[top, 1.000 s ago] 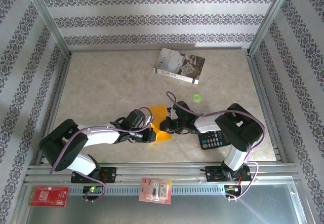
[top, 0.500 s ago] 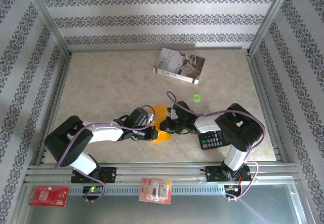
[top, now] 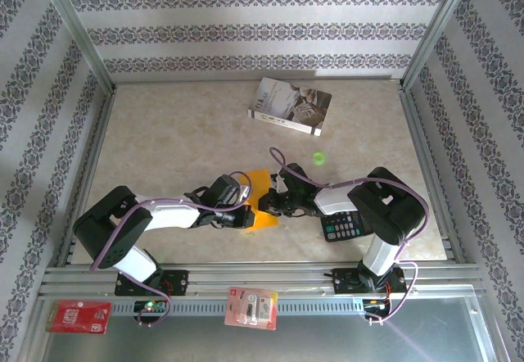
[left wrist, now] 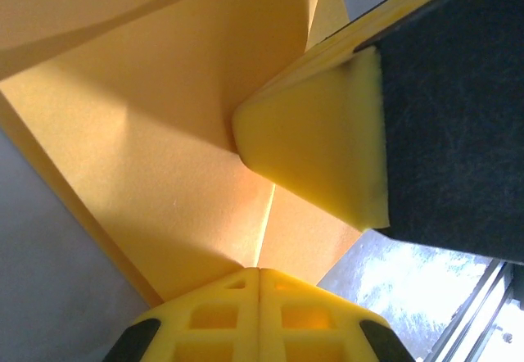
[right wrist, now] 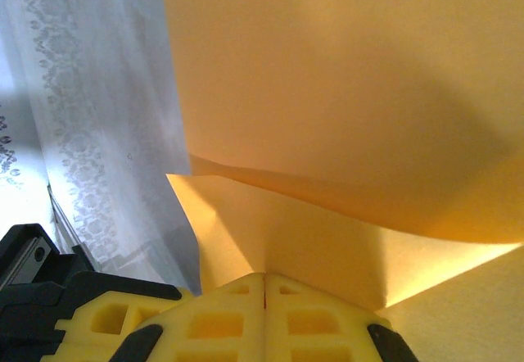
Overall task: Fold a paper plane with a square sheet of paper (pick it up from the middle)
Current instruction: Fold the triangle a second time at the center of the table.
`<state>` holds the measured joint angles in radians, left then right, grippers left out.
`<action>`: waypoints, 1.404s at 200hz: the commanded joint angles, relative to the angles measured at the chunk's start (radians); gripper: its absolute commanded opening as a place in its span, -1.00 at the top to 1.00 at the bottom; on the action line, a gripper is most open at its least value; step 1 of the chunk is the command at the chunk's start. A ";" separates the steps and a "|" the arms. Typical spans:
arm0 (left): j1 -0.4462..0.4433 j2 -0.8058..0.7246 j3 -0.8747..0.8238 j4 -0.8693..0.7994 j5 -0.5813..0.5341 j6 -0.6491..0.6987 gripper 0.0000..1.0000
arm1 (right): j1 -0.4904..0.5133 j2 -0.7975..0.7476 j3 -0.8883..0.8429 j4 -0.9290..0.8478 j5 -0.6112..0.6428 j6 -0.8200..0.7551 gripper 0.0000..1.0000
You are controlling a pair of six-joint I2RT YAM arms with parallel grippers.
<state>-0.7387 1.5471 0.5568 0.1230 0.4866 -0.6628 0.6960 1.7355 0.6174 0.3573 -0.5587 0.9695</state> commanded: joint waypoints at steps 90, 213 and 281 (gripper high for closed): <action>0.003 -0.133 -0.139 -0.108 0.025 -0.025 1.00 | 0.003 0.052 -0.039 -0.092 0.085 -0.002 0.95; 0.050 -0.054 -0.053 0.076 0.113 -0.083 1.00 | 0.006 0.048 -0.035 -0.094 0.089 -0.002 0.96; 0.064 -0.017 -0.064 0.041 0.102 -0.072 1.00 | 0.007 0.048 -0.030 -0.096 0.089 -0.003 0.95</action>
<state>-0.6914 1.5177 0.4850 0.1730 0.5980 -0.7418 0.6964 1.7374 0.6167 0.3637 -0.5583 0.9703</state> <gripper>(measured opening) 0.037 0.050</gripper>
